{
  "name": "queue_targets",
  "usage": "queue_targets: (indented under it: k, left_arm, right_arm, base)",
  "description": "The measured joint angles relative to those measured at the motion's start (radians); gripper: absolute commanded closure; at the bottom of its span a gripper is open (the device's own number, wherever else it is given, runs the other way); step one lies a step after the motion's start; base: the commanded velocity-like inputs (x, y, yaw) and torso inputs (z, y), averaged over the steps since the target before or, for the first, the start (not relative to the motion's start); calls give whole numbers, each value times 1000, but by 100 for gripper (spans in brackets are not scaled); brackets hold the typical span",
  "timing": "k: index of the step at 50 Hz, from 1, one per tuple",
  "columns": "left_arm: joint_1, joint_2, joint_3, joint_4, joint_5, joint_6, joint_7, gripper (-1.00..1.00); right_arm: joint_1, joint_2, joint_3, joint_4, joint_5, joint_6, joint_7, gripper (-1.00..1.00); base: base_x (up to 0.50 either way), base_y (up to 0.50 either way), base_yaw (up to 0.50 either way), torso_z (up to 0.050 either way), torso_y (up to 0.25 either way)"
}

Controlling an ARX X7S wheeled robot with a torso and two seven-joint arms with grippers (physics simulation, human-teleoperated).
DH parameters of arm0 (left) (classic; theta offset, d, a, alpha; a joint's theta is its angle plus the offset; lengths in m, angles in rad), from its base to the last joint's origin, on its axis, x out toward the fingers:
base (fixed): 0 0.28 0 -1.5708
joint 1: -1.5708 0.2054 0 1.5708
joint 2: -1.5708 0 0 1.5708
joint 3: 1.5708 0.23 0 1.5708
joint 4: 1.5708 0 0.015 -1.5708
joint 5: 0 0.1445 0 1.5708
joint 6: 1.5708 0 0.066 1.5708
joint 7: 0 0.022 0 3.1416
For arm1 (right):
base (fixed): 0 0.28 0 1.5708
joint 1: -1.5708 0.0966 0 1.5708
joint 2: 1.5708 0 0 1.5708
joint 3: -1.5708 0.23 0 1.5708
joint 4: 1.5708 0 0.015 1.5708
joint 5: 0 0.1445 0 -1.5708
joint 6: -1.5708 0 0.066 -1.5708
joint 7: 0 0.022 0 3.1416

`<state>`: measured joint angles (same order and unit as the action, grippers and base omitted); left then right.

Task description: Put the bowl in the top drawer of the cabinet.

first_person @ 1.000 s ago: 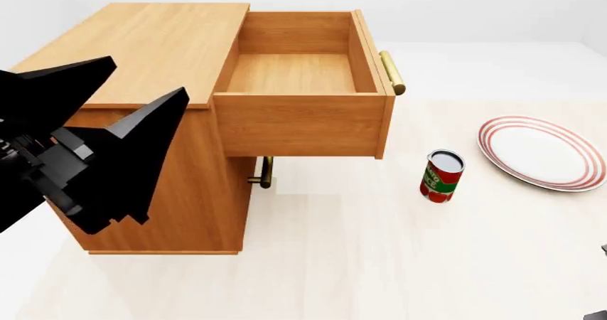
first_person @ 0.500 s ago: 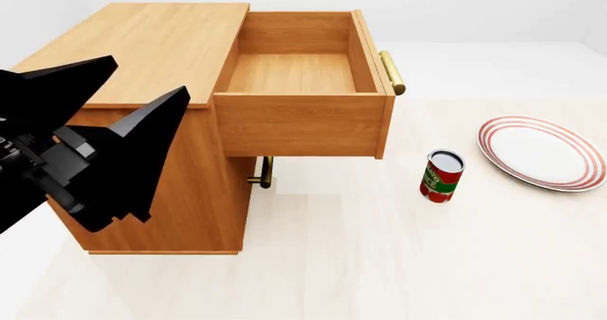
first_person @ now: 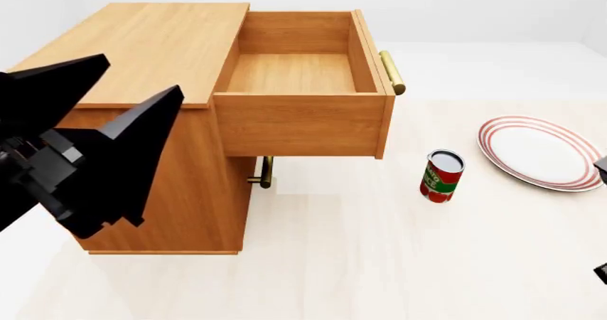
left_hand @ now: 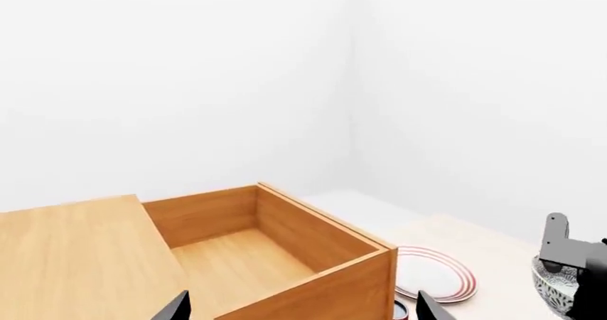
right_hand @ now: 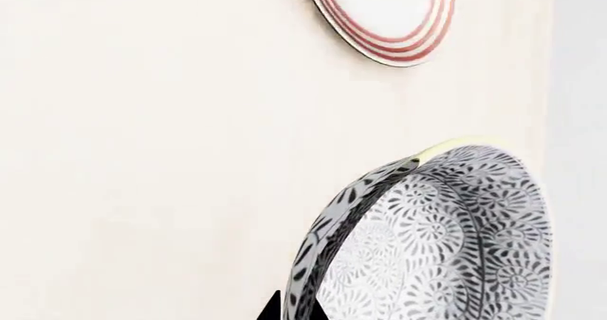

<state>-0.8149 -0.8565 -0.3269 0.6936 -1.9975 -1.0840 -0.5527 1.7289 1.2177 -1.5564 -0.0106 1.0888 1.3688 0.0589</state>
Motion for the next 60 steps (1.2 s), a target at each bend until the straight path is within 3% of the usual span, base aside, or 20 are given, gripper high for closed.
queue_targets:
  k: [14, 25, 34, 45, 60]
  left_arm:
    - [-10, -13, -7, 9, -15, 13, -3, -100]
    - [-23, -52, -23, 35, -66, 47, -46, -100]
    - [-22, -109, -62, 69, -134, 82, -100, -100]
    - [13, -152, -143, 95, -196, 92, -139, -100]
    - [43, -172, -199, 100, -220, 89, -158, -100]
  right_arm:
    - [318, -221, -204, 83, -270, -70, -423, 100]
    - [433, -407, -322, 321, -453, -360, -748, 100]
    - [453, -592, -345, 657, -552, -666, -964, 100]
    - [420, -867, -261, 1093, -656, -1019, -1158, 100]
    - [380, -1080, 37, 1267, -884, -1194, -1272, 100]
  base:
    - [0, 0, 0, 0, 0]
    - [0, 0, 0, 0, 1]
    - [0, 0, 0, 0, 0]
    - [0, 0, 0, 0, 0]
    - [0, 0, 0, 0, 1]
